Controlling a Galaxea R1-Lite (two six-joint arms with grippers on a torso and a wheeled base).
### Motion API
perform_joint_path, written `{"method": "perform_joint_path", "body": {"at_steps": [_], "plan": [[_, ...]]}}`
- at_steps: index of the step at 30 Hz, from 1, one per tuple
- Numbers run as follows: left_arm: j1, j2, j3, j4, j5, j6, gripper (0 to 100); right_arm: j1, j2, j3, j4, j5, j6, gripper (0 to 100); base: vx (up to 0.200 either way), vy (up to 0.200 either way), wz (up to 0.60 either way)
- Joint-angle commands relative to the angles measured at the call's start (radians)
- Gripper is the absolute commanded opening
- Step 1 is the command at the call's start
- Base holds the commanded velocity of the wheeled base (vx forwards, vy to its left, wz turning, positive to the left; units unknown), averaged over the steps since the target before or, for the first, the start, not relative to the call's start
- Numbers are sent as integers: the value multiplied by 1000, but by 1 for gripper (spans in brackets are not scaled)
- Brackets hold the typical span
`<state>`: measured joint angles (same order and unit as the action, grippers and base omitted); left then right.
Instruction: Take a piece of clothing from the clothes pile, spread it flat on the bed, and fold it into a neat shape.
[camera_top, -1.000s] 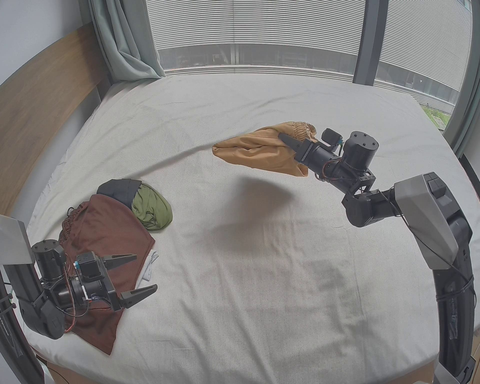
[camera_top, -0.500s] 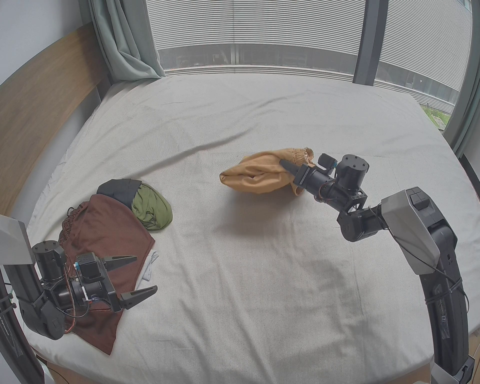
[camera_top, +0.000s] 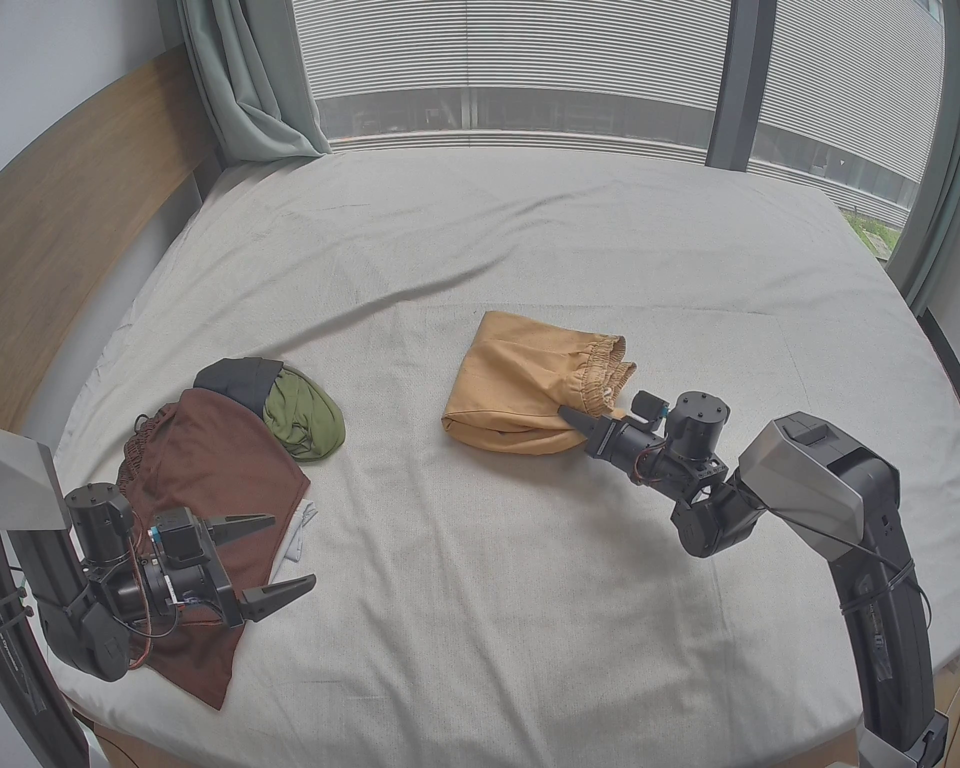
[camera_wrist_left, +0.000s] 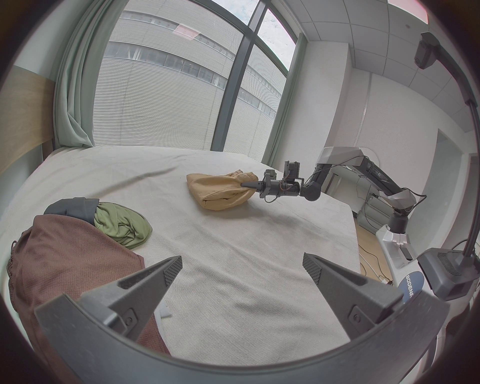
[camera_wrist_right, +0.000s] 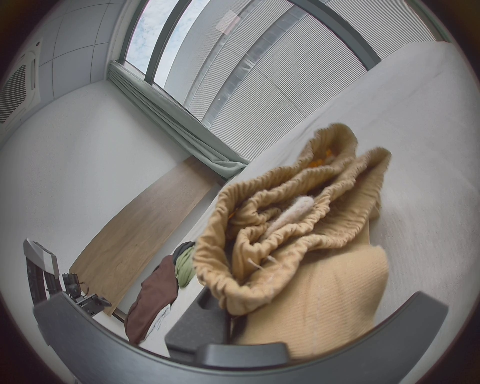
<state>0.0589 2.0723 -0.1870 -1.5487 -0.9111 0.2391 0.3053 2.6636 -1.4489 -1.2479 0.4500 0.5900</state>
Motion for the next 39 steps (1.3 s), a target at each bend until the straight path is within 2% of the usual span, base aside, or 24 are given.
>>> {"method": "perform_joint_path", "body": {"at_steps": [1, 10, 11, 17, 21, 23, 24, 30, 39], "plan": [[-4, 3, 3, -1, 0, 0, 100, -2, 55, 21, -22, -4, 1, 0, 0, 0, 0], [-5, 3, 4, -1, 0, 0, 100, -2, 81, 21, -64, -7, -1, 0, 0, 0, 0], [-5, 3, 4, -1, 0, 0, 100, -2, 79, 21, -71, -7, -1, 100, 0, 0, 0], [-8, 2, 4, -1, 0, 0, 100, -6, 67, 42, -87, -7, -1, 100, 0, 0, 0], [-8, 0, 3, -1, 0, 0, 100, -2, 12, 136, -107, -5, -6, 100, 0, 0, 0], [-8, 0, 3, -1, 0, 0, 100, 12, -41, 272, -137, -2, -6, 100, 0, 0, 0], [-8, 0, 3, -1, 0, 0, 100, 14, -44, 279, -139, -2, -7, 100, 0, 0, 0], [-10, -5, 3, -1, 0, 0, 100, 90, -102, 452, -212, -2, -33, 100, 0, 0, 0], [-8, -1, 0, -1, 0, 0, 100, 175, -222, 516, -258, 30, -19, 100, 0, 0, 0]]}}
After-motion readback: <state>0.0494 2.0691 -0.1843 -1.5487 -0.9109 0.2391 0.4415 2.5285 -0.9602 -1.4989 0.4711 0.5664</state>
